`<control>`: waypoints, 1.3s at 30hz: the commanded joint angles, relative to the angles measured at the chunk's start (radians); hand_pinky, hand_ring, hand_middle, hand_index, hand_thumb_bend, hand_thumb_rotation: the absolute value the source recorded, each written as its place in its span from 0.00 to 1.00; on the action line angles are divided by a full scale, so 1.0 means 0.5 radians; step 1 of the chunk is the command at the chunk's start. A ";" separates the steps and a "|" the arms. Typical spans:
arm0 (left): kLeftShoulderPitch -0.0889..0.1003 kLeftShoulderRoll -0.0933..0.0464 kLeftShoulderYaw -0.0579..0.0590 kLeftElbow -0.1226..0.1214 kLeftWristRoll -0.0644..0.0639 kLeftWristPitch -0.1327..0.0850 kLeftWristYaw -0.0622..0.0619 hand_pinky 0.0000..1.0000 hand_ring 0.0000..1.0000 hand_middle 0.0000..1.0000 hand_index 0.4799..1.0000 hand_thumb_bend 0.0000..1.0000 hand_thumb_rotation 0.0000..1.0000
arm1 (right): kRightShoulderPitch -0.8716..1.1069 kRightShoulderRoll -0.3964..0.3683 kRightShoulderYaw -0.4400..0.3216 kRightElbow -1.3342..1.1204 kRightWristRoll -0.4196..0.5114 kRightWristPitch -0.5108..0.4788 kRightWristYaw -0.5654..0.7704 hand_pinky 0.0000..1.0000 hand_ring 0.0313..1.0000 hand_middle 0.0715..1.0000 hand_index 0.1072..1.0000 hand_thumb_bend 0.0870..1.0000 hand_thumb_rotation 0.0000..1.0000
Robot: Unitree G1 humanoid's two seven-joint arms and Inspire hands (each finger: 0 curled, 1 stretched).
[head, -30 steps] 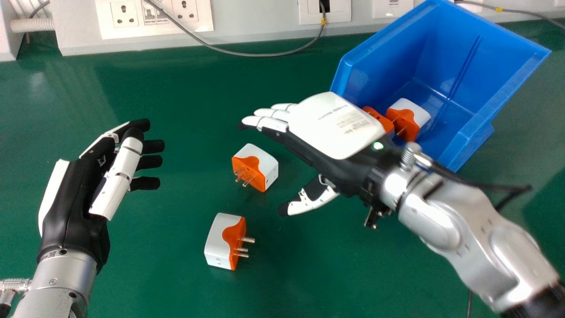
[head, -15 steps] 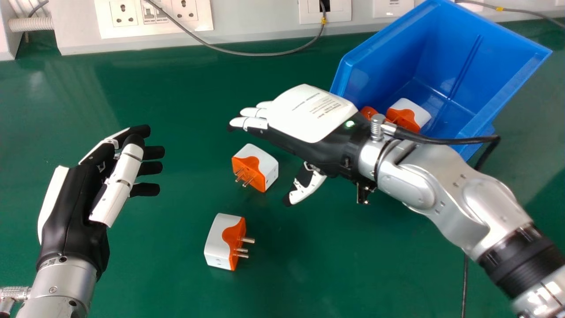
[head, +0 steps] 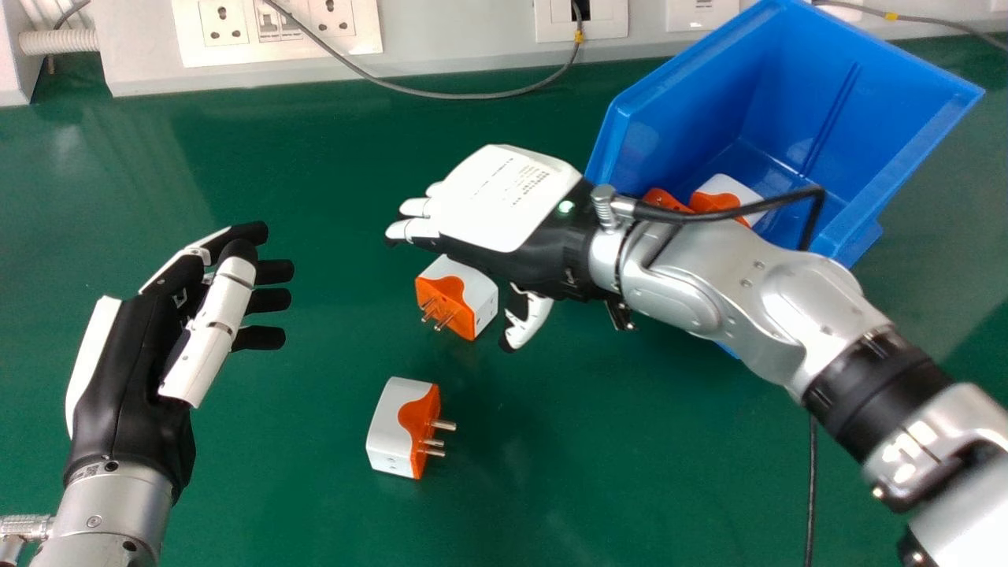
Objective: Pick all objects and put in blue box
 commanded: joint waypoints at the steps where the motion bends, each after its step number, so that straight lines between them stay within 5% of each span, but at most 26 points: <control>1: 0.004 -0.007 0.002 -0.065 0.004 -0.008 0.008 0.61 0.71 0.72 0.60 0.25 0.71 | -0.126 0.032 0.016 0.026 -0.016 0.009 -0.040 0.77 0.91 0.92 0.86 0.36 0.06; 10: 0.012 -0.023 -0.016 -0.080 0.014 -0.016 0.010 0.61 0.71 0.72 0.60 0.26 0.71 | -0.210 0.122 0.091 0.208 -0.084 0.078 -0.117 0.76 0.90 0.91 0.86 0.31 0.01; 23: 0.014 -0.039 -0.035 -0.089 0.020 -0.013 0.013 0.62 0.72 0.73 0.60 0.26 0.72 | -0.284 0.224 0.148 0.457 -0.095 0.119 -0.211 0.76 0.90 0.90 0.84 0.46 0.00; 28: 0.025 -0.047 -0.068 -0.103 0.114 -0.013 0.070 0.62 0.72 0.72 0.60 0.26 0.72 | -0.309 0.281 0.177 0.570 -0.099 0.129 -0.263 0.76 0.90 0.90 0.84 0.46 0.00; 32: 0.036 -0.056 -0.073 -0.097 0.136 -0.038 0.081 0.62 0.71 0.72 0.59 0.26 0.73 | -0.320 0.304 0.190 0.624 -0.090 0.118 -0.300 0.76 0.89 0.90 0.84 0.46 0.00; 39: 0.044 -0.074 -0.074 -0.136 0.140 -0.013 0.080 0.62 0.71 0.71 0.57 0.28 0.75 | -0.342 0.334 0.218 0.722 -0.090 0.101 -0.362 0.74 0.88 0.89 0.82 0.44 0.00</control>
